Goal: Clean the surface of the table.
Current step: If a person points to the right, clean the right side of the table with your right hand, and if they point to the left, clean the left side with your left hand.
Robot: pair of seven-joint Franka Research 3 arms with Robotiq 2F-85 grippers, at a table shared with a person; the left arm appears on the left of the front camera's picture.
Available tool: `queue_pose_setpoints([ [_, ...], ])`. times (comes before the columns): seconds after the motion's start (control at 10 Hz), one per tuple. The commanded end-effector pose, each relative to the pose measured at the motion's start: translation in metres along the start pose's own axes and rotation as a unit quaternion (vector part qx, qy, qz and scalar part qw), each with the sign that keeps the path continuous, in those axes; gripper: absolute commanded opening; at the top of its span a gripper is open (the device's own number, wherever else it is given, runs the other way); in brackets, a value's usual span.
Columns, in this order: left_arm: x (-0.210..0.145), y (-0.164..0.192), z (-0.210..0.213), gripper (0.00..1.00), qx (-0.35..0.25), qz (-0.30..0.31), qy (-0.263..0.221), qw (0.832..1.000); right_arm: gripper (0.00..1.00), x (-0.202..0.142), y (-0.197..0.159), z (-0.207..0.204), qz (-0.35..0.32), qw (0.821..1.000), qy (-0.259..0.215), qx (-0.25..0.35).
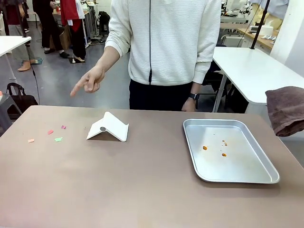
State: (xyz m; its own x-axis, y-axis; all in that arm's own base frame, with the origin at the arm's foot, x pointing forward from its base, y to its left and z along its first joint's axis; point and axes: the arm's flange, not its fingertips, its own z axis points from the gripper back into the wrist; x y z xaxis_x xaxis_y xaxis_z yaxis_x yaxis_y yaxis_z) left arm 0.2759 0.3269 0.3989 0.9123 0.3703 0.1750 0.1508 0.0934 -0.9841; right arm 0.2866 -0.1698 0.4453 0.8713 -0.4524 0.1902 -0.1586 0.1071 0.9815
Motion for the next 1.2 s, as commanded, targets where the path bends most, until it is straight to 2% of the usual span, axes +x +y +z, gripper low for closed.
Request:
queue_pose_setpoints([
  [0.0,-0.005,-0.003,-0.001,0.0,-0.003,-0.002,-0.001,1.0,0.0,0.0,0.007,0.0,-0.005,1.0,-0.004,0.009],
  [0.4,-0.005,-0.003,-0.001,0.0,-0.003,-0.002,-0.001,1.0,0.0,0.0,0.007,0.0,-0.005,1.0,-0.004,0.009],
  [0.5,0.0,0.0,0.0,0.22,0.0,0.0,0.0,1.0,0.0,0.0,0.007,0.0,-0.005,1.0,-0.004,0.009],
  [0.8,0.007,0.004,-0.029,0.22,0.164,0.019,-0.052,0.985,0.0,0.0,0.007,0.0,-0.005,1.0,-0.004,0.009],
  [1.0,0.014,0.015,-0.027,0.22,0.203,0.067,-0.09,0.973,0.0,0.0,0.007,0.0,-0.005,1.0,-0.004,0.009],
  [1.1,0.017,0.022,-0.027,0.22,0.236,0.082,-0.113,0.962,0.0,0.0,0.007,0.0,-0.005,1.0,-0.004,0.009],
])
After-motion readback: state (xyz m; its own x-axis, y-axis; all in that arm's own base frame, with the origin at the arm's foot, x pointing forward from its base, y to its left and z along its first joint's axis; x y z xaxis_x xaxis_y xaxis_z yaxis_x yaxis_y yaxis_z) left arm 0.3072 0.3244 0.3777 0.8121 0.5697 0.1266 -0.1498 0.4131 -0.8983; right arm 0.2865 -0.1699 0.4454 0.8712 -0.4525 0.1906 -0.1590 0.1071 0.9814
